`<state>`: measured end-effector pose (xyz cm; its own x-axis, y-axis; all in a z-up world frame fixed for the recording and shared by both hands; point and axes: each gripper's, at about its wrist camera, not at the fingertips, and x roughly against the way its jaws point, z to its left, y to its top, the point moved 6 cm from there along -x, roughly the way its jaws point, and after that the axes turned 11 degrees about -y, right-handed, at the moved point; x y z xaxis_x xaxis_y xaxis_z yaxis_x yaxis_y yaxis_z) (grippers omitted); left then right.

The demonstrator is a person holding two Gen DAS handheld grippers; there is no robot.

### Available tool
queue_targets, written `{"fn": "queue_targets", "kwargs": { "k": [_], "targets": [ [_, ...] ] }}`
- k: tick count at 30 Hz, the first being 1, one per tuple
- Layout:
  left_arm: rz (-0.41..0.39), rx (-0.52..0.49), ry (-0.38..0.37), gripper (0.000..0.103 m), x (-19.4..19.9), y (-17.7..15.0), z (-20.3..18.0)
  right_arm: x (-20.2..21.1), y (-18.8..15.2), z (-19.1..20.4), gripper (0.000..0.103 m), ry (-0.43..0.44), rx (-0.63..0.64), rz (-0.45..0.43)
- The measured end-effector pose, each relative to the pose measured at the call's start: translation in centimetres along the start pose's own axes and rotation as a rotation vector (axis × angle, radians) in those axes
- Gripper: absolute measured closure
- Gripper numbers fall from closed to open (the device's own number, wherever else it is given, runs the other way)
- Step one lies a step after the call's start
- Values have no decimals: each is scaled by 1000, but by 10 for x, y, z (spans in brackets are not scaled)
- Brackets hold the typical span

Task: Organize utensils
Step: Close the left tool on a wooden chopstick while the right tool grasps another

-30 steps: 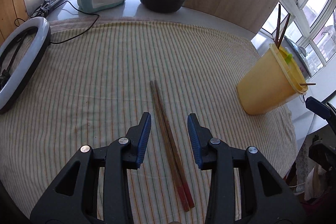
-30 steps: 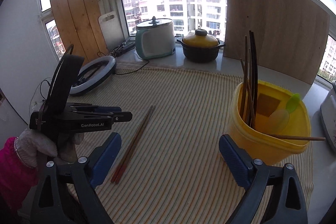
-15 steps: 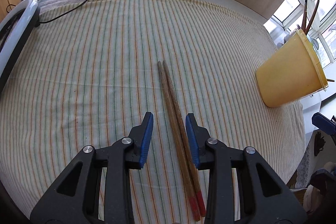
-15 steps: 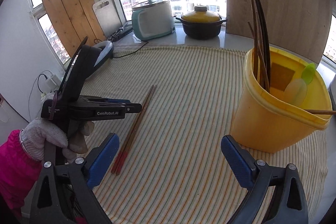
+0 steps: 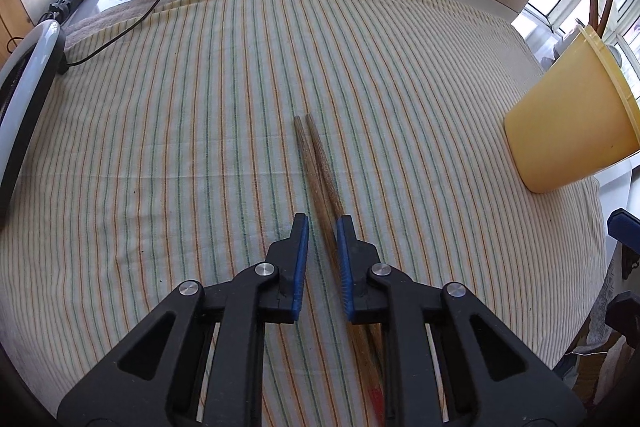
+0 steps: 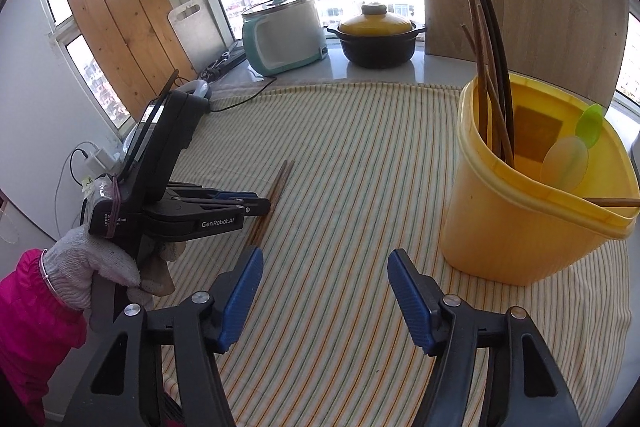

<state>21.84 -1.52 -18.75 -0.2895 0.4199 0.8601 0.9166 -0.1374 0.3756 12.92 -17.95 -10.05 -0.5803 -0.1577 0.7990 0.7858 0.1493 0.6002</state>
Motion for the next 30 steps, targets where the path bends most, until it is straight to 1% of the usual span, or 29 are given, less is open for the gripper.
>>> {"fn": "queue_targets", "kwargs": {
  "k": [5, 6, 9, 12, 16, 19, 22, 25, 27, 30],
  "targets": [
    [1, -14, 11, 90, -2, 2, -4, -2, 4, 3, 41, 8, -15, 10],
    [0, -18, 12, 93, -1, 1, -4, -3, 4, 4, 42, 8, -17, 13],
    [-1, -25, 26, 94, 1, -2, -1, -5, 5, 3, 42, 10, -26, 22],
    [-1, -13, 13, 94, 2, -4, 2, -9, 6, 2, 42, 10, -35, 30],
    [4, -10, 14, 94, -3, -1, 0, -14, 7, 2, 48, 20, -50, 50],
    [-3, -7, 8, 94, -6, 2, 0, -17, 8, 4, 49, 20, -57, 59],
    [-8, 2, -9, 95, -3, 1, 3, -20, 10, 7, 49, 17, -50, 65],
    [-12, 8, -3, 96, 2, -3, 10, -24, 15, 15, 50, 15, -26, 70],
    [-17, 24, -14, 96, 6, -6, 16, -31, 18, 22, 51, 19, -11, 83],
    [-24, 41, -10, 96, 13, -10, 27, -43, 21, 33, 54, 31, 6, 109]
  ]
}}
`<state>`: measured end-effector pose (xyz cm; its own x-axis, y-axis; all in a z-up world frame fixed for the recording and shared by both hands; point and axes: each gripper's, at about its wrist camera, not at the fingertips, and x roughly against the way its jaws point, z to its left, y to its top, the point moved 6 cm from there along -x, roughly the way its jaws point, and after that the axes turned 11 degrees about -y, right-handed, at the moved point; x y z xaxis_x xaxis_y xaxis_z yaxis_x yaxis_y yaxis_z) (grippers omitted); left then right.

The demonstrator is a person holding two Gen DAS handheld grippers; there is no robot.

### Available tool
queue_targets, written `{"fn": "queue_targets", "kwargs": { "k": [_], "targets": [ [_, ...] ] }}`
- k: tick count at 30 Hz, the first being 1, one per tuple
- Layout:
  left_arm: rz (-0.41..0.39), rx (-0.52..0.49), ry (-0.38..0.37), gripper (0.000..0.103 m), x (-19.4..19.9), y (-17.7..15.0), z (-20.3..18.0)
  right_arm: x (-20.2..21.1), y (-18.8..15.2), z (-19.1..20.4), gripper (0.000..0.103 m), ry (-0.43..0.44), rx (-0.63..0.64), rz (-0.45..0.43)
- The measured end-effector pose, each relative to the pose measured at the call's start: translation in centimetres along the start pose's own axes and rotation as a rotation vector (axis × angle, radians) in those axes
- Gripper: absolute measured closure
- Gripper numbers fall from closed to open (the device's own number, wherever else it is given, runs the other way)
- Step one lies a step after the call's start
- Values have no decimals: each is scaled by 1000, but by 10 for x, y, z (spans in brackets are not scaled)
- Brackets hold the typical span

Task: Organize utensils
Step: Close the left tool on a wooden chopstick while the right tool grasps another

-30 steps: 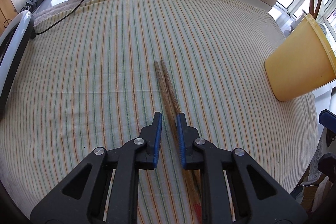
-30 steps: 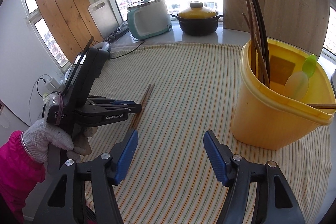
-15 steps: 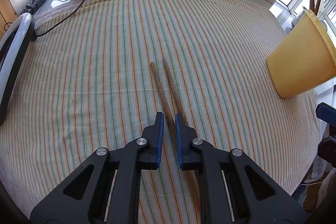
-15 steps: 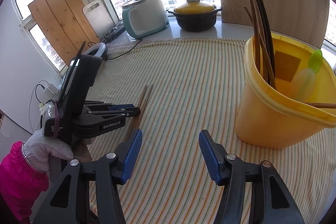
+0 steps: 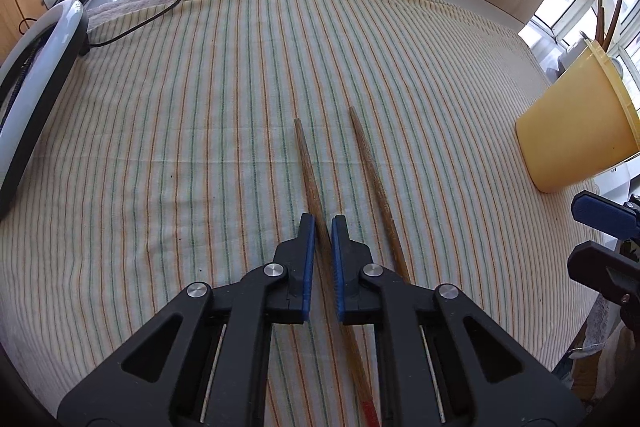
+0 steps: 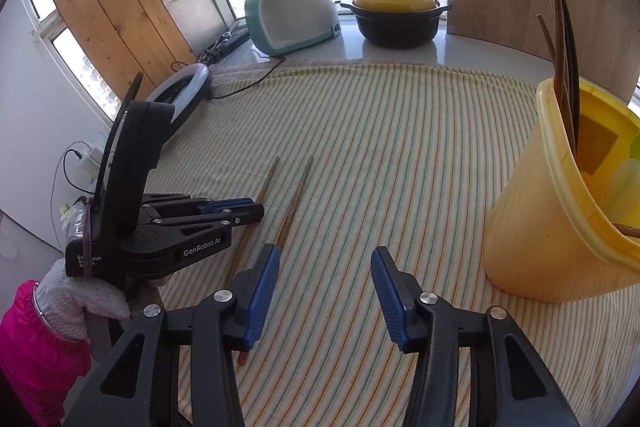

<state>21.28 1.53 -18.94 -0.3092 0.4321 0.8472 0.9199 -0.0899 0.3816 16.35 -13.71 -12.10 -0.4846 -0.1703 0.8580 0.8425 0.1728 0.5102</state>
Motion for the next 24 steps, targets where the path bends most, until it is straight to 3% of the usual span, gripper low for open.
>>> {"fn": "queue_targets", "kwargs": {
  "k": [13, 24],
  "targets": [
    [-9, 40, -12, 96, 17, -11, 24, -82, 16, 29, 66, 43, -38, 204],
    [-25, 64, -22, 96, 19, -12, 35, -105, 25, 50, 74, -54, 33, 222]
  ]
}}
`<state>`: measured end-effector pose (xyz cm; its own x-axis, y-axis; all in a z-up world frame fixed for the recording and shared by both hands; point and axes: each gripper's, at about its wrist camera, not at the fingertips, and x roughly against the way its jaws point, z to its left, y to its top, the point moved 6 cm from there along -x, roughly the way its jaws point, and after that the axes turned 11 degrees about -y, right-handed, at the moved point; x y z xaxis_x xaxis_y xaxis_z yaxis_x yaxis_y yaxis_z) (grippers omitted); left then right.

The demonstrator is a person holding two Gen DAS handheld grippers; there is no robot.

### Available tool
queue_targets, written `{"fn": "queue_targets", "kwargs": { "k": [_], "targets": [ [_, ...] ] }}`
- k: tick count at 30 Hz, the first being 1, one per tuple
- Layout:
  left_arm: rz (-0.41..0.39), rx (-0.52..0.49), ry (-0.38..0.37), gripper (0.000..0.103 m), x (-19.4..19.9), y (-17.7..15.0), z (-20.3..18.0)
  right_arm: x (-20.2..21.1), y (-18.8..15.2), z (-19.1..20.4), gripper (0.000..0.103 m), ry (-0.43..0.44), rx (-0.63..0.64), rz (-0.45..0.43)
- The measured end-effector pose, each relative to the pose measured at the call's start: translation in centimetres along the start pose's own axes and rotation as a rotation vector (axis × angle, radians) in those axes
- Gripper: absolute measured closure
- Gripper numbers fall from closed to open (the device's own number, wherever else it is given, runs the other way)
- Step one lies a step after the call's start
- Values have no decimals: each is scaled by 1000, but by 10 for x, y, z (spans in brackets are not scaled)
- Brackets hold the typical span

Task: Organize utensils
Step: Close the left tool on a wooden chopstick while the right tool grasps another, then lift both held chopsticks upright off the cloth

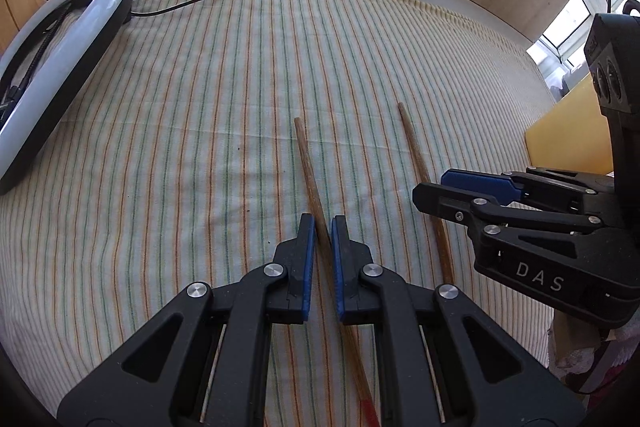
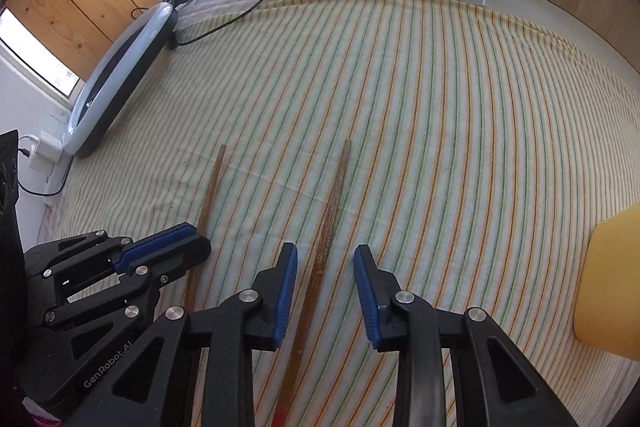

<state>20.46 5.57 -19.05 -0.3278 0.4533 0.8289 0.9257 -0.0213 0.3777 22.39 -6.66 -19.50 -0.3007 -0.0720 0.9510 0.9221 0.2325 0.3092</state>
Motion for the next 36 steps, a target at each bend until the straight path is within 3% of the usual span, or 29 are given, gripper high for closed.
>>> {"fn": "queue_targets", "kwargs": {
  "k": [3, 6, 8, 17, 31, 33, 36],
  "targets": [
    [-9, 5, -4, 97, 2, 0, 1, -3, 5, 10, 78, -59, 52, -22],
    [-17, 9, -8, 97, 5, 0, 3, -4, 6, 12, 90, -106, 96, -54],
    [-26, 11, -10, 97, 9, -1, 4, -3, 5, 8, 96, -100, 91, -61],
    [-75, 8, -30, 98, 28, 1, -4, 14, -3, -21, 99, 50, -40, -76],
    [-220, -140, -56, 100, 80, 12, -70, 107, -34, -49, 99, 58, -35, -331],
    [-210, -166, -29, 100, 78, 14, -73, 112, -40, -54, 99, 51, -40, -342],
    [-120, -139, -4, 99, 58, 16, -63, 116, -45, -61, 99, 59, -59, -343]
  ]
}}
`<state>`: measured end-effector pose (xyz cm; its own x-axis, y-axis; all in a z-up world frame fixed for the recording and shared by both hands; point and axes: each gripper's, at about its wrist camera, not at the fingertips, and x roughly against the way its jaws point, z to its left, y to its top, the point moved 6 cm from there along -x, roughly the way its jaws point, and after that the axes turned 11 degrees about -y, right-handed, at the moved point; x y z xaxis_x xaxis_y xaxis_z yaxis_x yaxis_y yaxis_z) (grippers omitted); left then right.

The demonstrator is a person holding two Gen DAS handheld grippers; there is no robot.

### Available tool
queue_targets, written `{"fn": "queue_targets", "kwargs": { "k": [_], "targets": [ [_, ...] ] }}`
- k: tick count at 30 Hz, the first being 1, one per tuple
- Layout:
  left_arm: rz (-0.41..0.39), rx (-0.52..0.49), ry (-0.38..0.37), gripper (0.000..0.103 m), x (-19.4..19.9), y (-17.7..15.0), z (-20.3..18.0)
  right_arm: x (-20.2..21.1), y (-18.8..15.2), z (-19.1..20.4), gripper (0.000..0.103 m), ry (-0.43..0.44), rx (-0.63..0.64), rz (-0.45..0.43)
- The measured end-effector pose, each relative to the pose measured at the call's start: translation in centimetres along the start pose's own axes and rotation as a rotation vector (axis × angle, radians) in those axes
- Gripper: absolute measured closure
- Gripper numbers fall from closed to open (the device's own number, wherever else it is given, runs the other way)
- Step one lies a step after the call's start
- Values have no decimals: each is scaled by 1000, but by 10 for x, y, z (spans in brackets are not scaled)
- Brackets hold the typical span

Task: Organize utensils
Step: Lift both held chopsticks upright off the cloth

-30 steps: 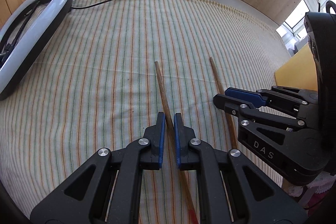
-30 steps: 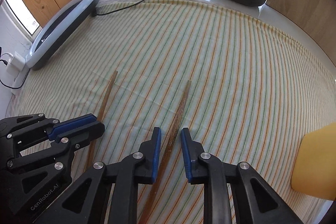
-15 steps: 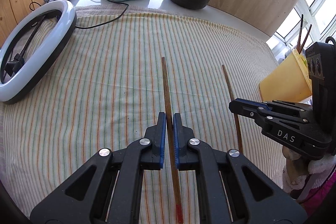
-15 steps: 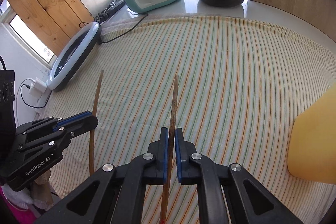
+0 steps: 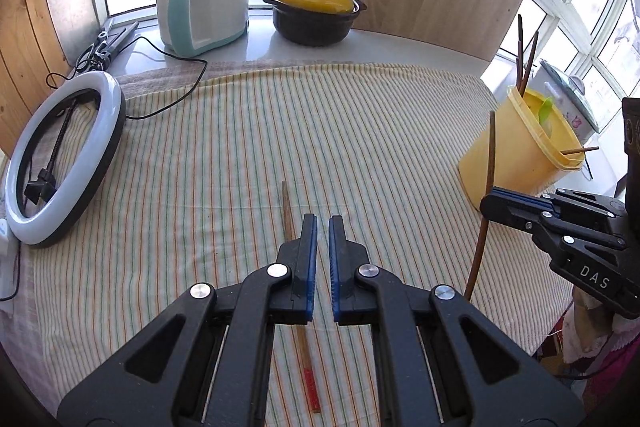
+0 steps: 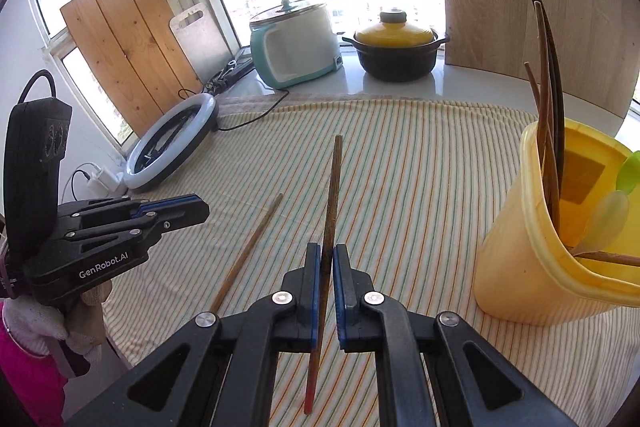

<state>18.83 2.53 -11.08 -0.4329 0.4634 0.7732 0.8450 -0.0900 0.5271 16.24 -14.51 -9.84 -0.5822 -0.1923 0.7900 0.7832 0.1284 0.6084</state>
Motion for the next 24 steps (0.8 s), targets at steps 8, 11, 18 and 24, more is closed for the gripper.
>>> {"fn": "queue_targets", "kwargs": {
  "k": [8, 11, 18, 24],
  "targets": [
    [188, 83, 71, 97, -70, -20, 37, 9, -3, -5, 99, 22, -21, -14],
    [202, 85, 72, 97, -81, -22, 39, 12, -3, -5, 99, 26, -18, -21],
    [209, 66, 81, 97, -90, -19, 38, 18, 0, -4, 99, 31, -7, -36],
    [161, 49, 67, 99, -86, -18, 39, 11, 0, -3, 99, 36, 6, -19]
  ]
}}
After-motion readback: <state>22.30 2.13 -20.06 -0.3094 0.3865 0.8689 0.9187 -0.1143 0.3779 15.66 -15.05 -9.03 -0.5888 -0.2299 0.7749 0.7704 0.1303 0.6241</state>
